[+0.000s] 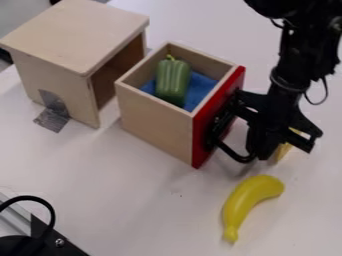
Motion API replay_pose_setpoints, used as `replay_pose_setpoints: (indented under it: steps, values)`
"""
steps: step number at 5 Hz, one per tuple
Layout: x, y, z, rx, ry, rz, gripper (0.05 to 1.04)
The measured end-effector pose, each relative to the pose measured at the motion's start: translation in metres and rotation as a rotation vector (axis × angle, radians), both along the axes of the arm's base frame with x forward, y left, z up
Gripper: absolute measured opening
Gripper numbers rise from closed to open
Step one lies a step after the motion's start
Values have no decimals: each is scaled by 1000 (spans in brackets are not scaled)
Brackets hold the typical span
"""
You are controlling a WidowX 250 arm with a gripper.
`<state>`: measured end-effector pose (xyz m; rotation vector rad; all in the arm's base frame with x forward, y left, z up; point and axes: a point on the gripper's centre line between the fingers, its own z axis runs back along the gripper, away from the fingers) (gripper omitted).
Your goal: Take the shelf off the drawer
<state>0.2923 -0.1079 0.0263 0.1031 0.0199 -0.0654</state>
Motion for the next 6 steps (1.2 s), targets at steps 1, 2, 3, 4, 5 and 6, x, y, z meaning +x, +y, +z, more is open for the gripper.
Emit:
replay_pose_setpoints:
  steps: [1,2,3,4,5,6]
  values:
    - [-2,-4,-1,9,5,-9,142]
    - [-2,-5,-1,0,7,21,328]
    - [-3,0,3,3,5,56,671]
    - [-2,2,35,-23,-62,66,928]
    - [-6,4,60,-39,-95,77,999]
    - [-11,11,81,-66,-103,85,998]
